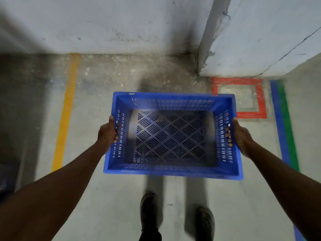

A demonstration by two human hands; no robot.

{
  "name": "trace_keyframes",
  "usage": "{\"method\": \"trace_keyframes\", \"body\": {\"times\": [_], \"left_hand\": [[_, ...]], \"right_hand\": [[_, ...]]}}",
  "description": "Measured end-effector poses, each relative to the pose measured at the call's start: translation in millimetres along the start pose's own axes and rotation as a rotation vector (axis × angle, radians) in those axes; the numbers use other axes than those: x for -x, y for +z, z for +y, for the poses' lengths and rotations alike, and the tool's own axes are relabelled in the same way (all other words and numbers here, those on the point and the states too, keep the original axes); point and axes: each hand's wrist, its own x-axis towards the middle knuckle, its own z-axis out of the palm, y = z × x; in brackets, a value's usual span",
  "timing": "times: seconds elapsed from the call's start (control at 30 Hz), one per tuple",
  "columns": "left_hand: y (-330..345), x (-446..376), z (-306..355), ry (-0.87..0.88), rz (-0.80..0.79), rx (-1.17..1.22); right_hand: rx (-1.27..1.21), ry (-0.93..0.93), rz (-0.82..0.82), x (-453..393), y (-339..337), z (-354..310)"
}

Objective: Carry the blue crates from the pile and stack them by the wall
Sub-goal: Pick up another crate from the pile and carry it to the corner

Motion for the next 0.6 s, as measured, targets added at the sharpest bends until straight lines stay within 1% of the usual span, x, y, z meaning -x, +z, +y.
{"method": "trace_keyframes", "body": {"times": [0.17, 0.33, 0.43, 0.6], "left_hand": [[13.0, -21.9, -12.0, -0.007, 0.031, -0.016], [21.0, -35.0, -19.6, -0.01, 0.064, 0.054], [22.9, -35.4, -22.7, -0.01, 0.06, 0.085], [22.5, -35.9, -22.3, -0.034, 0.021, 0.112]], "right_hand": [[0.012, -0.008, -0.02, -23.4, 14.4, 2.3], [-0.037, -0.024, -0.012, -36.6, 20.4, 2.5], [-0.046, -0.022, -0.033, -35.0, 18.5, 3.0], [-0.015, -0.04, 0.015, -29.4, 23.5, 2.5]]}}
